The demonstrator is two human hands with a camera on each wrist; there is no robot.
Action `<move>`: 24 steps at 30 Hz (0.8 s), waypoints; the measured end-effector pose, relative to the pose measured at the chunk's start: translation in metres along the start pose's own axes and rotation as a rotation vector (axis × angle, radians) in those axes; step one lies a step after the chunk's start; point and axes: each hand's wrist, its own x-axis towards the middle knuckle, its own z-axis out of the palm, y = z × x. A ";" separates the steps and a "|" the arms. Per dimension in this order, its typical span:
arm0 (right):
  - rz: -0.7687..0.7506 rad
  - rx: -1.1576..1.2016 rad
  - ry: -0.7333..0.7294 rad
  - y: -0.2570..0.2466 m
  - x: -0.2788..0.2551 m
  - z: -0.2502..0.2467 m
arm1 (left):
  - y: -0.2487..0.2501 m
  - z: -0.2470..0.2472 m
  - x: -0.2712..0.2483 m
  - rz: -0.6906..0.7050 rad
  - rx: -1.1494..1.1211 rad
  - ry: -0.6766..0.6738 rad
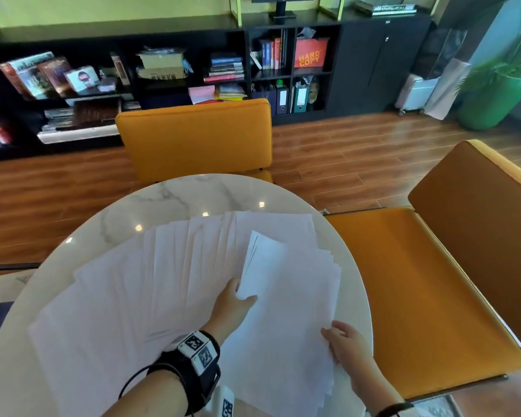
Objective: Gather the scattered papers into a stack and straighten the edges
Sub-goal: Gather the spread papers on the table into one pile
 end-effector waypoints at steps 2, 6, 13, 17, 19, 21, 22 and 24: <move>-0.024 -0.039 0.000 -0.001 -0.003 0.000 | -0.005 0.000 -0.003 0.042 -0.017 0.022; -0.061 -0.061 -0.010 -0.007 -0.011 -0.001 | -0.001 -0.005 -0.012 0.109 -0.083 0.048; -0.271 0.131 0.053 -0.019 -0.014 -0.006 | 0.012 -0.022 -0.022 0.146 -0.308 -0.016; -0.272 0.239 -0.036 -0.024 -0.010 -0.002 | 0.016 -0.024 -0.020 0.099 -0.335 -0.017; -0.272 0.241 -0.046 -0.029 -0.010 0.002 | 0.016 -0.024 -0.018 0.072 -0.337 -0.022; -0.287 0.232 -0.023 -0.037 -0.006 0.006 | 0.017 -0.027 -0.013 0.055 -0.318 -0.016; -0.296 0.217 -0.006 -0.043 -0.004 0.009 | 0.016 -0.029 -0.009 0.046 -0.302 -0.002; -0.314 0.157 0.050 -0.052 0.004 0.011 | 0.016 -0.038 -0.001 0.015 -0.243 0.071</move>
